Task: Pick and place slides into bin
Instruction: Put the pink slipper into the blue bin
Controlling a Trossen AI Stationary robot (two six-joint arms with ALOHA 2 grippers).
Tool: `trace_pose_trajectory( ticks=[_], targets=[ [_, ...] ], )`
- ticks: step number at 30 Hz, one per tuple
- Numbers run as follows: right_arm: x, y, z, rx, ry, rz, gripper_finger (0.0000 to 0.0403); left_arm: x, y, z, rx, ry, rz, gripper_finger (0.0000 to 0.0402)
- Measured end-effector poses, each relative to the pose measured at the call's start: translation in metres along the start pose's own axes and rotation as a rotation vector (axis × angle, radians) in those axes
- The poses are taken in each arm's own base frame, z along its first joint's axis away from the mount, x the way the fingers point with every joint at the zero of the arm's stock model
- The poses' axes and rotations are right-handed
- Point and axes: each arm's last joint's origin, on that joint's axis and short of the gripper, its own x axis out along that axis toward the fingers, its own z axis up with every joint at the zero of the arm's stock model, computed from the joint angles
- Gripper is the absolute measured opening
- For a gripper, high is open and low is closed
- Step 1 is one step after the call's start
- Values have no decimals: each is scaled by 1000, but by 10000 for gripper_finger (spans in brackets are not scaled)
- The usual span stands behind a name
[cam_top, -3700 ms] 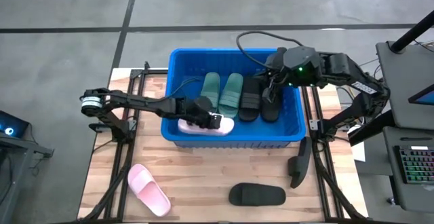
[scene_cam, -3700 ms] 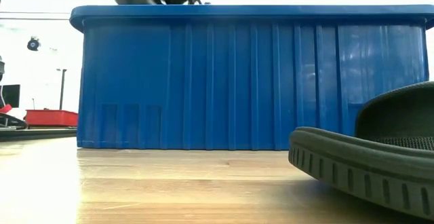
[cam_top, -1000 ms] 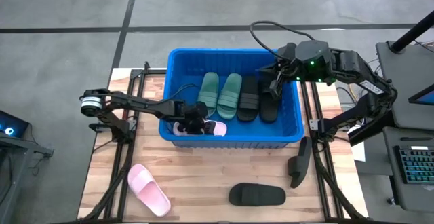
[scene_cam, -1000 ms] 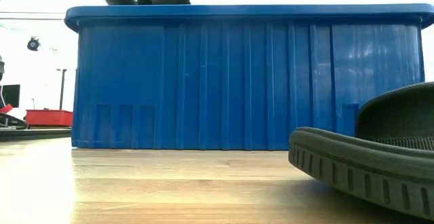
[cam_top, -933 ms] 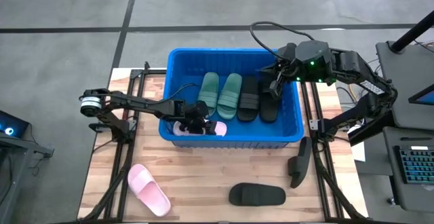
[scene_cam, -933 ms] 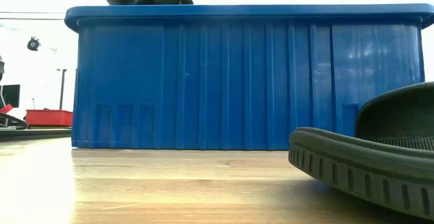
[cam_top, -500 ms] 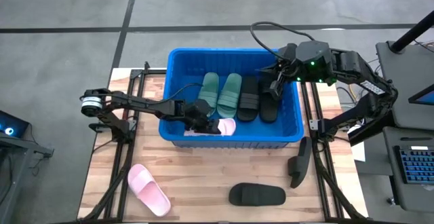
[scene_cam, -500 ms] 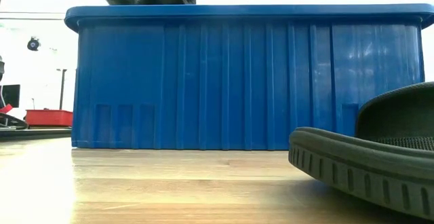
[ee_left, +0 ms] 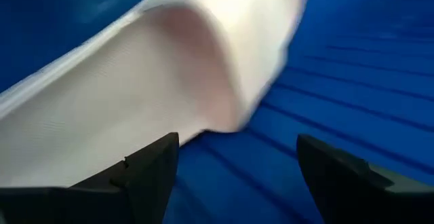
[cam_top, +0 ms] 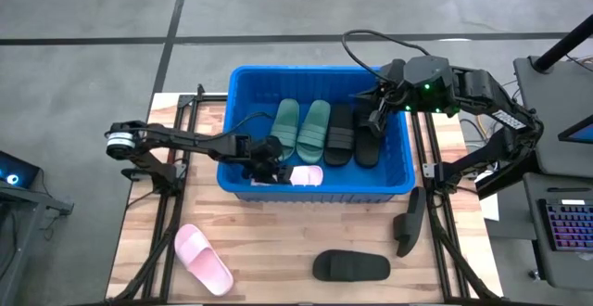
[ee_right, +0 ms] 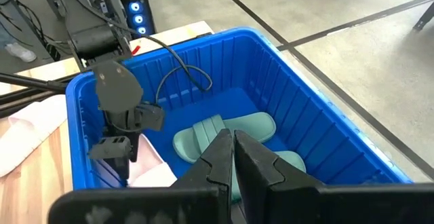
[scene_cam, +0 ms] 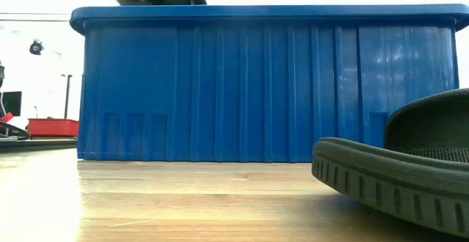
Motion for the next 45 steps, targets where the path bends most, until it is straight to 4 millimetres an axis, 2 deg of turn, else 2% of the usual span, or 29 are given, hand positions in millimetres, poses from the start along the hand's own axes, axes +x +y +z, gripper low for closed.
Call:
trace_pose_trajectory(
  ticks=[5, 11, 17, 20, 23, 28, 30, 34, 38, 41, 45],
  targets=[
    [-1, 0, -1, -2, 2, 2, 8, -25, -9, -3, 16, -43, -50, 281],
    [-8, -2, -1, -6, -12, 6, 8, -66, -18, 0, 36, -173, -168, 281],
    [-15, -4, -1, -19, -28, 9, 8, -119, -36, 22, 180, -486, -452, 281],
    [-18, -4, -2, -18, -31, 26, 8, -148, -52, 26, 335, -563, -640, 281],
    [-23, -4, -3, -13, -32, 40, 8, -179, -74, 11, 519, -480, -687, 277],
    [-33, -4, -6, 1, -45, 55, 8, -203, -96, -29, 663, -208, -418, 255],
    [-34, -4, -8, -1, -44, 59, 8, -207, -107, -42, 661, -121, -377, 248],
    [-36, -1, -9, -8, -45, 73, 8, -215, -138, -68, 683, -76, -453, 242],
    [-35, 4, -11, -25, -36, 98, 8, -201, -157, -97, 668, -26, -428, 242],
    [-33, 10, -14, -42, -22, 119, 8, -183, -153, -124, 612, 62, -297, 241],
    [-29, 18, -20, -33, 7, 151, 8, -152, -130, -158, 507, 158, 44, 241]
  ],
)
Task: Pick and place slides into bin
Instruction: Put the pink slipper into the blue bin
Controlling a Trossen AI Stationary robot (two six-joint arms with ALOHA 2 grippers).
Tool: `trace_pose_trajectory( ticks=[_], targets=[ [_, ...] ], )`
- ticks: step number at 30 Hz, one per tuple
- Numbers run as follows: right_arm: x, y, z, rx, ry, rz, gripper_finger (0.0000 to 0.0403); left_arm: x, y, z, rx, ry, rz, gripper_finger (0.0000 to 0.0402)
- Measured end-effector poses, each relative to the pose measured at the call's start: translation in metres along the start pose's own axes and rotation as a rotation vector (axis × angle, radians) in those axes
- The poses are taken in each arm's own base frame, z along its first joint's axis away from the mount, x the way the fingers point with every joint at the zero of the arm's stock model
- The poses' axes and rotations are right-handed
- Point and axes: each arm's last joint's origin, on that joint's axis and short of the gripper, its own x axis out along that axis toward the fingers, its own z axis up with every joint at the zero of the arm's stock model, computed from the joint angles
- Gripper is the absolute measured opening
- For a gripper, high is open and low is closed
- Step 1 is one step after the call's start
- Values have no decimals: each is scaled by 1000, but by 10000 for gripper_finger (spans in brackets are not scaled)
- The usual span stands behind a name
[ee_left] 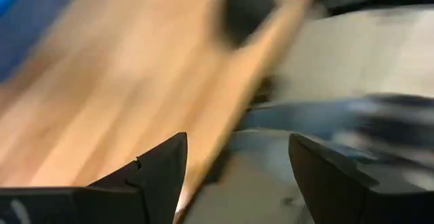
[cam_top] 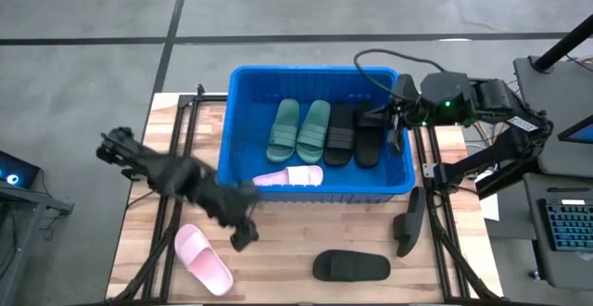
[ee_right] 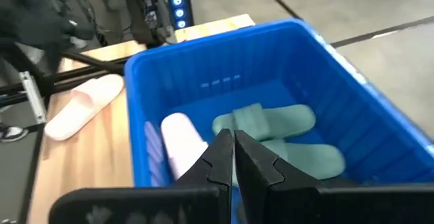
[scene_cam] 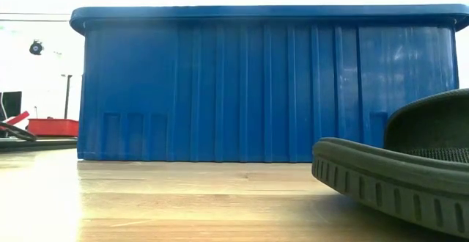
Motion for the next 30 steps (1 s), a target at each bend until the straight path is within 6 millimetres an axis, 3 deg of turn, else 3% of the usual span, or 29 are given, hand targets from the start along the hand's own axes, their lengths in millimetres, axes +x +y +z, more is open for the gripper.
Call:
trace_pose_trajectory(
  ticks=[6, 11, 15, 24, 30],
  targets=[
    [6, 16, -8, 30, 28, 54, 8, 45, 4, -38, -225, 65, 396, 241],
    [13, 27, -11, 56, 14, 94, 8, 92, -7, -67, -196, 158, 510, 241],
    [19, 32, -14, 111, 15, 107, 8, 122, -4, -93, -209, 223, 684, 241],
    [29, 53, -30, 239, 56, 120, 8, 169, 2, -153, -211, 285, 903, 241],
    [34, 77, -42, 291, 32, 170, 8, 186, 19, -174, -219, 287, 1023, 241]
  ],
)
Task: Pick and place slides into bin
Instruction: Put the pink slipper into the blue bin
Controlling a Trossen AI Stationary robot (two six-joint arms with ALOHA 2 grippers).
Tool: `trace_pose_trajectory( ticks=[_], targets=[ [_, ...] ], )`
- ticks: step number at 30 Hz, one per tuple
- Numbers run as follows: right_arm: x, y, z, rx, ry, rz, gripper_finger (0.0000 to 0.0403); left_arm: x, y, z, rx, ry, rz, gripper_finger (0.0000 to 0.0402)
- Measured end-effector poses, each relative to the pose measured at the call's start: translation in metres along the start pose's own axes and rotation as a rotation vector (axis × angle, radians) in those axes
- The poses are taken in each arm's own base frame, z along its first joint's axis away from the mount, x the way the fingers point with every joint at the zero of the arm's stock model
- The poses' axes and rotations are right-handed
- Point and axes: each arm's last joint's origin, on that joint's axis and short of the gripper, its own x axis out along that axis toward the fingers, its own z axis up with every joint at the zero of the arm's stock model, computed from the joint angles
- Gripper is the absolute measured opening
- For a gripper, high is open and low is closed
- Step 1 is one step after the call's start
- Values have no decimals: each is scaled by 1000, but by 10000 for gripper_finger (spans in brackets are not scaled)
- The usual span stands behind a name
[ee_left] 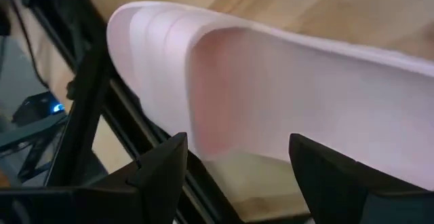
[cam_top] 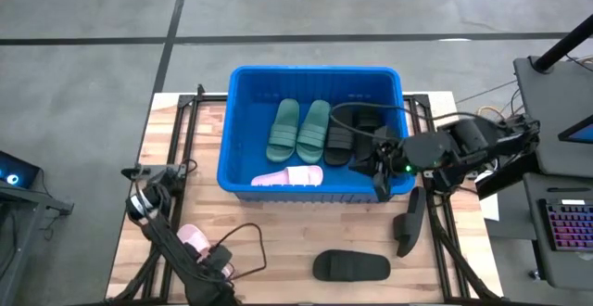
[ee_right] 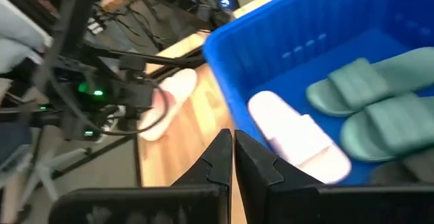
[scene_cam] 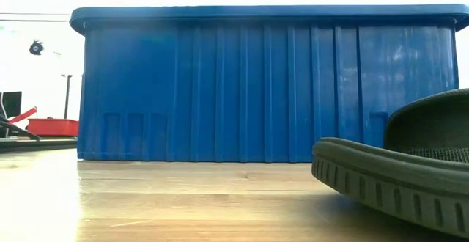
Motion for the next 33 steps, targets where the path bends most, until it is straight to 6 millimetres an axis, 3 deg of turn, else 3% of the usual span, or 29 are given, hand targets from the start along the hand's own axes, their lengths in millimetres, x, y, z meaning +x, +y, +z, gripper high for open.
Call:
trace_pose_trajectory(
  ticks=[15, 18, 22, 25, 30, 33],
  targets=[
    [25, 20, -14, 15, 4, 36, 8, 50, 16, 1, 10, -60, 199, 232],
    [26, 21, -15, 12, 12, 41, 8, 64, 22, 0, 54, -58, 258, 190],
    [29, 22, -16, 11, 23, 51, 8, 74, 29, 0, 114, -26, 306, 79],
    [27, 23, -14, 14, 19, 60, 8, 53, 31, -3, 132, -34, 219, 14],
    [25, 22, -13, 17, 13, 64, 8, -19, 43, -7, 44, -159, -119, 3],
    [25, 23, -13, 19, 8, 68, 8, -64, 61, -9, 35, -243, -330, 2]
  ],
)
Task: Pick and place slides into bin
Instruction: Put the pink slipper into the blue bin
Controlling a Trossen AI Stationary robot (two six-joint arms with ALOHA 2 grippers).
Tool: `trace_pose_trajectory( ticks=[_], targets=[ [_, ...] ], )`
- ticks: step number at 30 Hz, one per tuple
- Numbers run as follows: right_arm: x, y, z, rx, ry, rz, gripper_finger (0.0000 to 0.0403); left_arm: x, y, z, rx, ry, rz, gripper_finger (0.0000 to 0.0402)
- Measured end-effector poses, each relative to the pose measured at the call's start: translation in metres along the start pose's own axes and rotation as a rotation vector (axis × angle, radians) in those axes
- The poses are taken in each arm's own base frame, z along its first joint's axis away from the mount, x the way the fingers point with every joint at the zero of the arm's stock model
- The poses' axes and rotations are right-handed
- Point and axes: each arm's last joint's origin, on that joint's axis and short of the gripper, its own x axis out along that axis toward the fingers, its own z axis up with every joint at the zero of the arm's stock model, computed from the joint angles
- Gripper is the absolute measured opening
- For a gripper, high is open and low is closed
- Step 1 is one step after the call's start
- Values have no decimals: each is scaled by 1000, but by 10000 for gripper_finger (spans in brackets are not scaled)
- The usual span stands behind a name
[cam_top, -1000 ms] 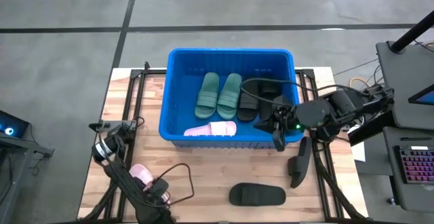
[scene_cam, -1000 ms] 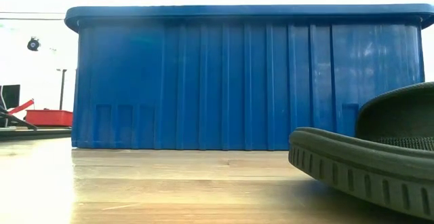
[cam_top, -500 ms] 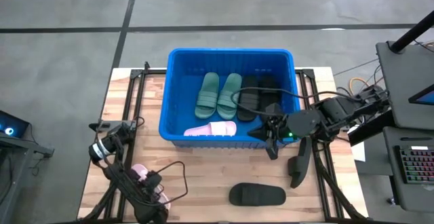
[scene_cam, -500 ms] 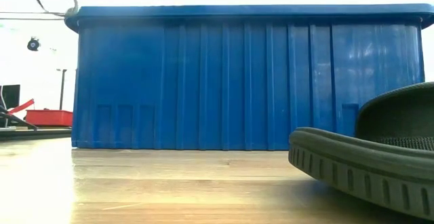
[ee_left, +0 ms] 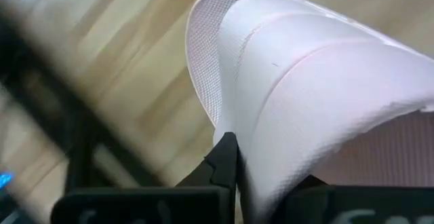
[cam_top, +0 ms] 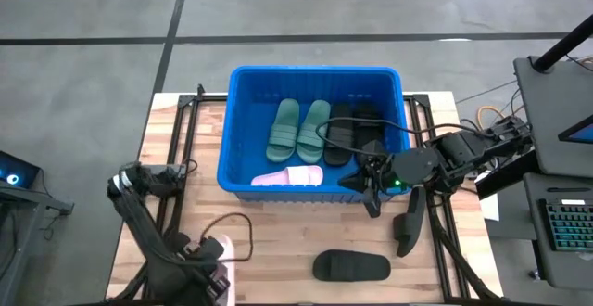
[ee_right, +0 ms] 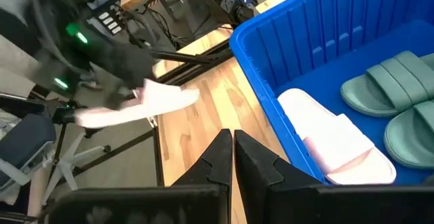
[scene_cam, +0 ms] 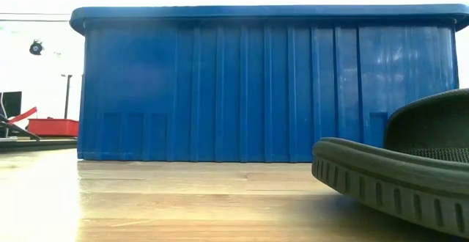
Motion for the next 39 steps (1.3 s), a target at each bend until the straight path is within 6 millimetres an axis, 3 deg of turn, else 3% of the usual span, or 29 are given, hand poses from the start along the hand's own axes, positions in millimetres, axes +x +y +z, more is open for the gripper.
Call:
trace_pose_trajectory(
  ticks=[4, 8, 15, 21, 27, 32, 39],
  targets=[
    [0, 0, 0, -7, -4, 4, 8, -64, 18, 20, 24, -142, -280, 1],
    [0, 0, 1, -40, -5, 4, 8, -113, 49, 60, 87, -313, -448, 1],
    [-1, 0, 1, -80, -8, 6, 8, -143, 93, 162, 207, -564, -364, 0],
    [-15, -6, 8, -135, -46, 18, 8, -135, 138, 246, 269, -630, -109, 0],
    [-36, -26, 26, -103, -129, -18, 8, -106, 172, 310, 352, -529, 116, 0],
    [-37, -49, 37, -144, -137, -122, 8, -78, 174, 345, 472, -419, 215, 0],
    [-28, -80, 49, -176, -87, -132, 8, -39, 156, 376, 528, -336, 450, 0]
  ],
)
